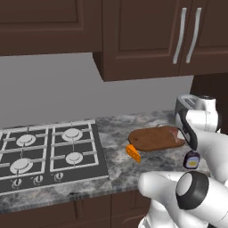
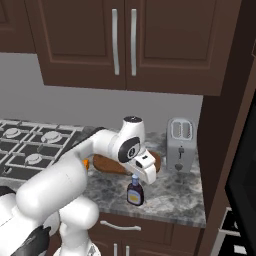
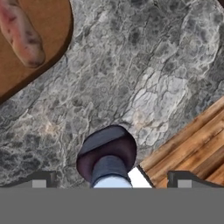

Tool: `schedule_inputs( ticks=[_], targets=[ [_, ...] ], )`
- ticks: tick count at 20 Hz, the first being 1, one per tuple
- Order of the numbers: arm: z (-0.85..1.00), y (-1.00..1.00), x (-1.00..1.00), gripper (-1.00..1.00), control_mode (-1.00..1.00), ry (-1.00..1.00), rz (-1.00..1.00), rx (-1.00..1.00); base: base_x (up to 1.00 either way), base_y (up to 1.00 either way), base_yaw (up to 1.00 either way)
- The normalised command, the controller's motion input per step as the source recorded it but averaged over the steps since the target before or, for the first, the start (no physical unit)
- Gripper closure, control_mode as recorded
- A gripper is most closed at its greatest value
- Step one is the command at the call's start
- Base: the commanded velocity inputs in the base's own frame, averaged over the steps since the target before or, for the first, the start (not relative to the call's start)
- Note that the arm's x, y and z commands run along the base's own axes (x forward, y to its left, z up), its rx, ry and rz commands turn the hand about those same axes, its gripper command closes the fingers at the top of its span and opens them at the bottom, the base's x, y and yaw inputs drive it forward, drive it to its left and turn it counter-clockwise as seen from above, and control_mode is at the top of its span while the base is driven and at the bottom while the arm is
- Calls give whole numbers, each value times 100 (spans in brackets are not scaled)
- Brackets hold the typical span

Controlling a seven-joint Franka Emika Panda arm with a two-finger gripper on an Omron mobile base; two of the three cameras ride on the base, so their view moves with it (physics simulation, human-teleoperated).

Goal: Retrieve the reheated potato from the microwave, then place the potato, cheese, and condiment on the cutting board.

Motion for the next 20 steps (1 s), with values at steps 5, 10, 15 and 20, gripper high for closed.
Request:
schedule_inputs(
  ticks=[5,10,15,20],
  targets=[
    [-9,11,-19,-100,-100,0,0,0,0,0,0],
    [-9,8,-8,-100,-100,0,0,0,0,0,0],
    [-8,0,11,-100,-100,-2,0,0,0,0,0],
    [-5,0,5,-100,-100,-1,0,0,0,0,0]
  ],
)
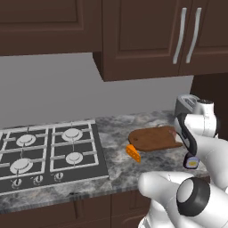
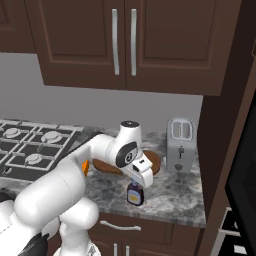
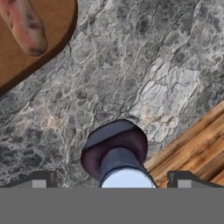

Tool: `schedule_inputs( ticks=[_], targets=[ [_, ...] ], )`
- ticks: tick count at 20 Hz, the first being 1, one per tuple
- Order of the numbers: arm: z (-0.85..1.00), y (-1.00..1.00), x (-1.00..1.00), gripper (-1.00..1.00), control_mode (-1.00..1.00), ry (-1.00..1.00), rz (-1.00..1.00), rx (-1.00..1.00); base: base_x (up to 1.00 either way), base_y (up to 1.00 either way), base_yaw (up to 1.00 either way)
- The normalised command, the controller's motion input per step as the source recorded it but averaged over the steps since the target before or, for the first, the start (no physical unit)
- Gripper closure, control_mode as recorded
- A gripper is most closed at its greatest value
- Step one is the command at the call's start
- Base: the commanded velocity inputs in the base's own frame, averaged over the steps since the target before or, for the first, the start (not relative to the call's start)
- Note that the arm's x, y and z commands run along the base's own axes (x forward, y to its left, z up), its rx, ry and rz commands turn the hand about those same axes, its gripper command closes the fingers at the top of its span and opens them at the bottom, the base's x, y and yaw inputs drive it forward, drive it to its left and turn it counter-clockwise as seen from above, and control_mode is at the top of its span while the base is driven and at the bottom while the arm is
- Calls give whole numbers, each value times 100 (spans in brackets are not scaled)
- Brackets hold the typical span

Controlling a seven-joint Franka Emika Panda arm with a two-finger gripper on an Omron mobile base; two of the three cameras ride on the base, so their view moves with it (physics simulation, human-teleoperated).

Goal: Retrieve the reheated potato from the microwave, then place the potato, cheese, and condiment on the cutting board.

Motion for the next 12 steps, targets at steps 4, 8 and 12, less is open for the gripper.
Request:
schedule_inputs(
  ticks=[4,8,12],
  targets=[
    [-6,-2,0,-100,-100,0,0,0,0,0,0],
    [-2,-3,0,-100,-100,-2,0,0,0,0,0],
    [0,-3,0,-100,-100,-3,0,0,0,0,0]
  ],
)
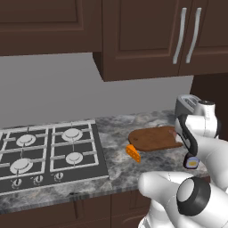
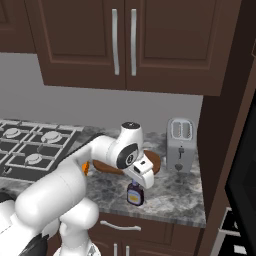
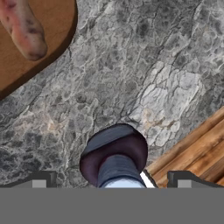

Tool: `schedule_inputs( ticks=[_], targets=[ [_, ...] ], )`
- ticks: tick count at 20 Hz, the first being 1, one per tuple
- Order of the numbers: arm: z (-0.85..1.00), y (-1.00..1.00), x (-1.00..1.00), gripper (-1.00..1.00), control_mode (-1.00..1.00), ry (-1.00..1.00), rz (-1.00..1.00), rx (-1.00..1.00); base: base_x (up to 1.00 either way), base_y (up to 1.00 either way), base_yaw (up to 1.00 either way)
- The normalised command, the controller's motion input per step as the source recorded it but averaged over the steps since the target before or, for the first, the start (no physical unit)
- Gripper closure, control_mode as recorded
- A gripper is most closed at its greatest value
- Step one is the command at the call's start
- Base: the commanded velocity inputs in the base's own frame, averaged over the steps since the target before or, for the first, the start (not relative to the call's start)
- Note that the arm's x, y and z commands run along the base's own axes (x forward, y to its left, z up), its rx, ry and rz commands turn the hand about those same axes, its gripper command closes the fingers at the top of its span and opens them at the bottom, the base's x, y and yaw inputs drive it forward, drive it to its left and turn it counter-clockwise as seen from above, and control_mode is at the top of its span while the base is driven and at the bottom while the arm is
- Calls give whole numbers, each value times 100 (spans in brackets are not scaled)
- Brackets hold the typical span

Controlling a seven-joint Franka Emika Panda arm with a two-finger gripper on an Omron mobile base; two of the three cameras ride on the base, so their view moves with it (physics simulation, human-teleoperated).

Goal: Retrieve the reheated potato from the microwave, then place the potato, cheese, and condiment on the cutting board.

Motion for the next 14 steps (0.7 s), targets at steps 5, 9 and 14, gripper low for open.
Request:
schedule_inputs(
  ticks=[5,9,14],
  targets=[
    [-3,-3,0,-100,-100,-2,0,0,0,0,0],
    [-5,-2,0,-100,-100,-1,0,0,0,0,0],
    [-3,-3,0,-100,-100,-1,0,0,0,0,0]
  ],
)
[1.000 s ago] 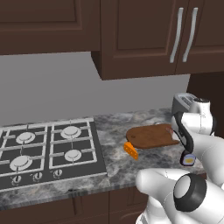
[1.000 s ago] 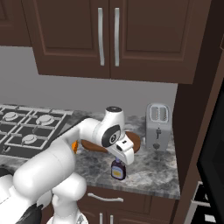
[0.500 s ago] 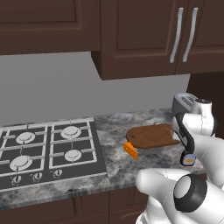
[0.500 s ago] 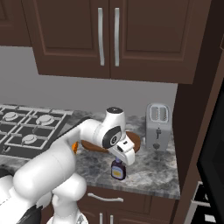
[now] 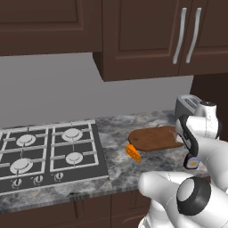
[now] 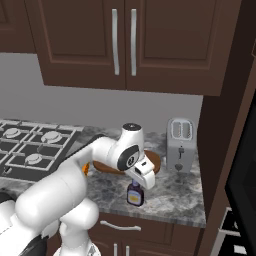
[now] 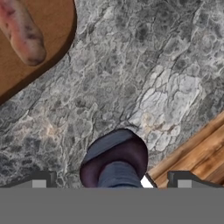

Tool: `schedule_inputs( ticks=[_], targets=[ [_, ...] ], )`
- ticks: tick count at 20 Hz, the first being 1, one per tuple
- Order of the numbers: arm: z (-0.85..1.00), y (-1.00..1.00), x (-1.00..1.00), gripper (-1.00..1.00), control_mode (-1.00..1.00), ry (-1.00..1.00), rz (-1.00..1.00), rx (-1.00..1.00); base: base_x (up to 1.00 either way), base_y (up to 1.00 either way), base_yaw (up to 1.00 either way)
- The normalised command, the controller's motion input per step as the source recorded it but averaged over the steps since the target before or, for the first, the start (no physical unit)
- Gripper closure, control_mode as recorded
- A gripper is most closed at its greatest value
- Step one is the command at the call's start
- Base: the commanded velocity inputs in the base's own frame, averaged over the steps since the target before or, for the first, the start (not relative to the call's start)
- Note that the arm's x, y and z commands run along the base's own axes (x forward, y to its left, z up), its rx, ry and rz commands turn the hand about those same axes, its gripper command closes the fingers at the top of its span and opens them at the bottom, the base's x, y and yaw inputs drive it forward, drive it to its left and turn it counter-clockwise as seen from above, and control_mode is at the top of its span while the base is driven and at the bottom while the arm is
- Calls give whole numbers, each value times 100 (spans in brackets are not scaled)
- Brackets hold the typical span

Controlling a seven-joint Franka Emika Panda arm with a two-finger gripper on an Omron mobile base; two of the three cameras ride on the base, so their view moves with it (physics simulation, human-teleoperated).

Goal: Retrieve the reheated potato from the microwave, then place the potato, cheese, and condiment on the cutting board.

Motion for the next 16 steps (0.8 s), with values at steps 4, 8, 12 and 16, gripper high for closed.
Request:
schedule_inputs(
  ticks=[4,8,12,16],
  targets=[
    [-9,0,-4,100,-100,-1,0,0,0,0,0],
    [-13,6,-6,100,-100,-2,0,-1,0,0,0],
    [-13,8,-7,100,-100,-2,0,-2,0,0,0],
    [-9,9,-4,100,-100,0,0,-2,0,0,0]
  ],
)
